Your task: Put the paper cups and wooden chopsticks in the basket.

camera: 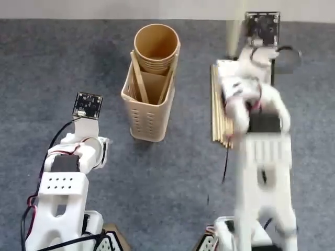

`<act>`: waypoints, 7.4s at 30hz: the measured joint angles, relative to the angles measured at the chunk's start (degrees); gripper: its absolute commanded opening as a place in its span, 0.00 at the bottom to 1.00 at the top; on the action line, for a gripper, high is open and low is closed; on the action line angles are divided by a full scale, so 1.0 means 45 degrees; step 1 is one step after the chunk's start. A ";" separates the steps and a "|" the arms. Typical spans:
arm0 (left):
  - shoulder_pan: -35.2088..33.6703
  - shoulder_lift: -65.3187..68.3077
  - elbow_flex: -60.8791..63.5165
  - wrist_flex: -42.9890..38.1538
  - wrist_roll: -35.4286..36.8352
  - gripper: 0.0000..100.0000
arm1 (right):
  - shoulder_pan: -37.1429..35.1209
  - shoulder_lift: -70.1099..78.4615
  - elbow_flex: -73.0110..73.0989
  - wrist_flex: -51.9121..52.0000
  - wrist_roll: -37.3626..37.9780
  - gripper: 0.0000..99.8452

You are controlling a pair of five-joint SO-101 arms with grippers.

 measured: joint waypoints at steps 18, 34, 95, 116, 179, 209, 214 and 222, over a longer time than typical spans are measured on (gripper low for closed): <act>0.0000 0.0000 0.0156 -0.0352 0.0000 0.20 | -0.3360 -0.0410 0.3028 -0.4708 -0.1192 0.00; 0.0000 0.0000 0.0156 -0.0469 0.0000 0.20 | -0.4825 -0.0313 0.7541 -0.8147 -0.1016 0.05; 0.0000 0.0000 0.0156 -0.0469 0.0000 0.20 | 0.0586 0.7521 0.4982 -0.3868 0.3458 0.13; 0.0000 0.0000 0.0156 -0.0469 0.0000 0.20 | 0.2696 1.0178 -0.1915 0.2325 0.2891 0.13; 0.0000 0.0000 0.0156 -0.0469 0.0000 0.20 | 0.3829 1.9614 -1.1819 0.6447 0.3790 0.21; 0.0000 0.0000 0.0156 -0.0469 0.0000 0.20 | 0.4396 2.0611 -1.4945 0.7795 0.4767 0.17; 0.0000 0.0000 0.0156 -0.0469 0.0000 0.20 | 0.4806 2.0708 -1.4945 0.7404 0.4767 0.17; 0.0000 0.0000 0.0156 -0.0469 0.0000 0.20 | 0.4904 2.2349 -1.5199 0.7365 0.5451 0.17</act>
